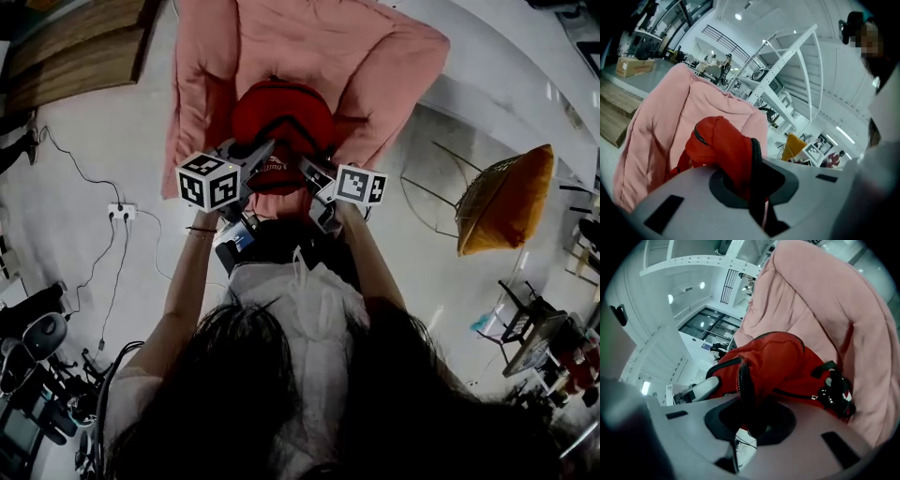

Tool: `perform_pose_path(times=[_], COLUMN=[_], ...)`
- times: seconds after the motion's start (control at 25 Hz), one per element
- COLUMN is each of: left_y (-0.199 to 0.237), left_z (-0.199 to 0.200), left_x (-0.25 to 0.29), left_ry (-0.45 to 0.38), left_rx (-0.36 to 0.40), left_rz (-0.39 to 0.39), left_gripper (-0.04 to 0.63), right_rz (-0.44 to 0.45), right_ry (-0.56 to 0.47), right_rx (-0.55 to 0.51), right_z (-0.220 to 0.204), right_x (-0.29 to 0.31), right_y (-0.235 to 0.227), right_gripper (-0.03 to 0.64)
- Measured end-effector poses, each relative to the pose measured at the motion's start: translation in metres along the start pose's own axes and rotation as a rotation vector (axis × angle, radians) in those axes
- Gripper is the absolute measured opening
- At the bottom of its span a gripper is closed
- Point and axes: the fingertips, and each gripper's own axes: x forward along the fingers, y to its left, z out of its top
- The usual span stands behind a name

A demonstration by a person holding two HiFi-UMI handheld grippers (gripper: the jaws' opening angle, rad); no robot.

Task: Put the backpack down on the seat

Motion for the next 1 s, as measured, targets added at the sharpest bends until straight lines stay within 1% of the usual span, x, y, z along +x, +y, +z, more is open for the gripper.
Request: perform_pose_path(times=[0.08, 0.24, 0.36, 0.44, 0.56, 0.68, 0.88, 1.0], left_y=[0.015, 0.048, 0.075, 0.094, 0.127, 0.158, 0.201, 0.216], left_z=[-0.009, -0.012, -0.012, -0.016, -0.022, -0.044, -0.073, -0.088], left_x=[0.013, 0.028, 0.041, 0.047, 0.052, 0.06, 0.063, 0.059], left_ry=[0.042, 0.072, 0.093, 0.105, 0.135, 0.182, 0.218, 0.226], left_rx=[0.012, -0.037, -0.053, -0.079, -0.147, -0.223, -0.255, -0.304], left_rz=[0.007, -0.011, -0.015, -0.007, 0.056, 0.107, 0.247, 0.298], left_gripper=[0.044, 0.044, 0.046, 0.046, 0.046, 0.046, 0.048, 0.048], right_rz=[-0.027, -0.059, -0.098, -0.131, -0.196, -0.245, -0.293, -0.328], right_ry=[0.007, 0.01, 0.027, 0.044, 0.086, 0.148, 0.222, 0.262], right_rx=[0.019, 0.055, 0.059, 0.057, 0.036, 0.0, -0.032, -0.073], right_z=[-0.001, 0.005, 0.015, 0.018, 0.017, 0.009, -0.005, -0.016], right_x=[0.01, 0.026, 0.04, 0.046, 0.055, 0.064, 0.078, 0.087], right_y=[-0.016, -0.036, -0.055, -0.069, -0.089, -0.104, -0.118, -0.118], right_gripper=[0.052, 0.052, 0.052, 0.052, 0.052, 0.054, 0.054, 0.054])
